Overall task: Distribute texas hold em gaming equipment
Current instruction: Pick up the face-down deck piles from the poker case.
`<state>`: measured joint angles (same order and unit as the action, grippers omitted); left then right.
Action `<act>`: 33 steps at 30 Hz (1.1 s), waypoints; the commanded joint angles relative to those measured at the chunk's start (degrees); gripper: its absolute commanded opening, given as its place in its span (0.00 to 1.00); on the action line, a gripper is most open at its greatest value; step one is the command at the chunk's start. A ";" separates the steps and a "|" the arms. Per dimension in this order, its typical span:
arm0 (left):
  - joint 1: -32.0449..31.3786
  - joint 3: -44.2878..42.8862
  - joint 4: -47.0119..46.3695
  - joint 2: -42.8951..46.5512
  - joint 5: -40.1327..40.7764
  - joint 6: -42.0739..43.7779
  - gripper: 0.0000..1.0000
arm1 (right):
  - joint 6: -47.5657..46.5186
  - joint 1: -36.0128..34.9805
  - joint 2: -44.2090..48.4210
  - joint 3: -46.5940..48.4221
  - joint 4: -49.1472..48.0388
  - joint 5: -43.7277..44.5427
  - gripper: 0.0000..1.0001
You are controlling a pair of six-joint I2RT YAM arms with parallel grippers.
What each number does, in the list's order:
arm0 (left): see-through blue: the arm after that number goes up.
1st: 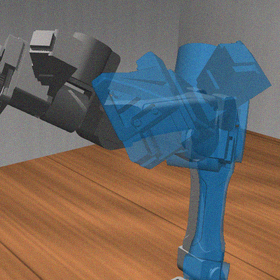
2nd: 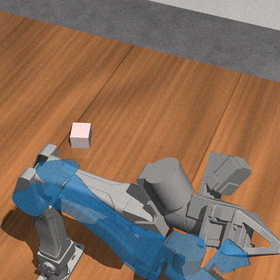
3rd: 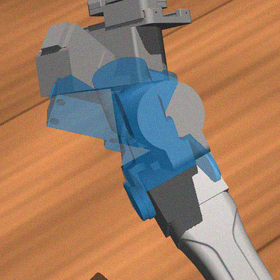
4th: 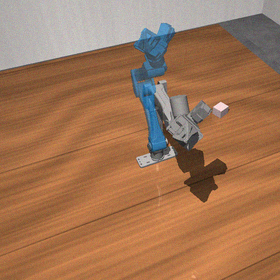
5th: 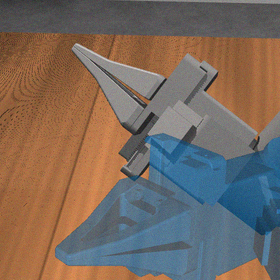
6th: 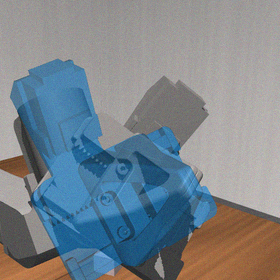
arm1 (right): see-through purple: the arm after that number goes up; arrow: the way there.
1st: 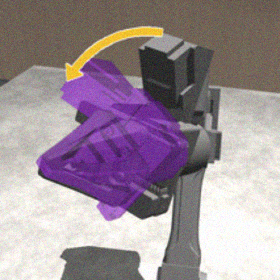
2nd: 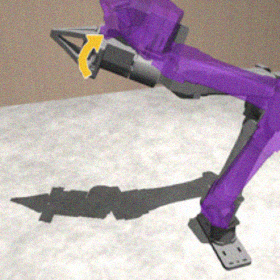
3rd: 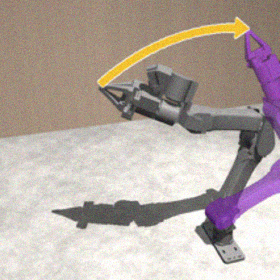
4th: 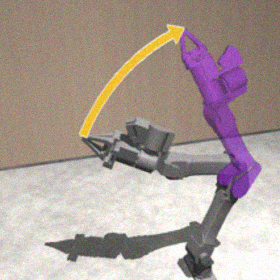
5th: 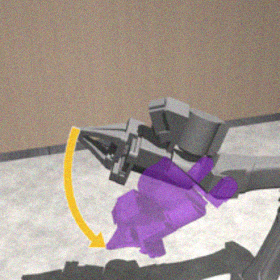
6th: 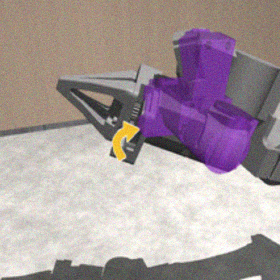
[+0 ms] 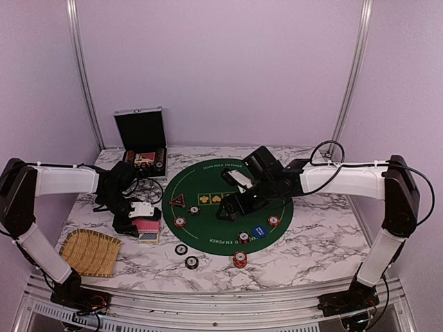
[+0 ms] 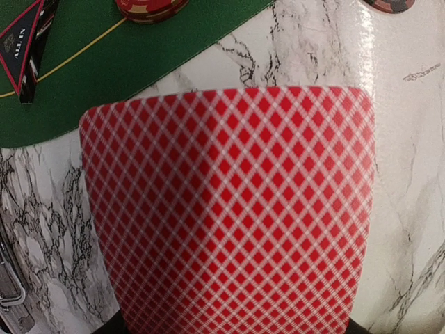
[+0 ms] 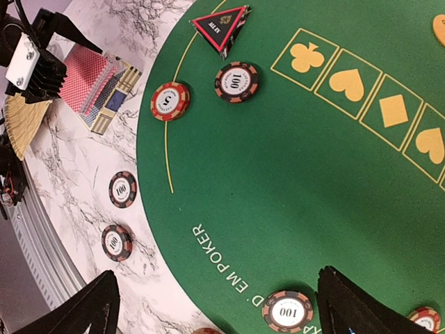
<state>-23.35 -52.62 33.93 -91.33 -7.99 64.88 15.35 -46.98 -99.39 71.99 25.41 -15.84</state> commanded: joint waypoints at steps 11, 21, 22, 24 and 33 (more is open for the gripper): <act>-0.30 -3.86 4.92 3.23 -1.24 -1.05 0.32 | 1.97 0.40 -2.16 4.50 -4.27 -4.65 0.96; -0.56 -9.72 9.48 3.65 -2.94 -2.41 0.31 | 5.13 0.74 -3.92 5.59 -9.56 -9.28 0.96; -0.62 -10.33 9.68 3.60 -3.23 -2.59 0.31 | 5.90 0.86 -4.10 5.58 -10.65 -10.34 0.95; -0.91 -11.41 10.16 3.39 -3.74 -3.03 0.31 | 7.64 1.22 -4.73 5.65 -13.33 -12.62 0.95; -2.73 -16.37 11.57 1.45 -4.68 -4.20 0.31 | 18.71 2.67 -10.81 6.81 -28.06 -25.00 0.90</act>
<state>-25.43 -66.04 43.24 -89.45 -10.59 61.71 27.59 -45.15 -107.94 77.06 7.33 -33.43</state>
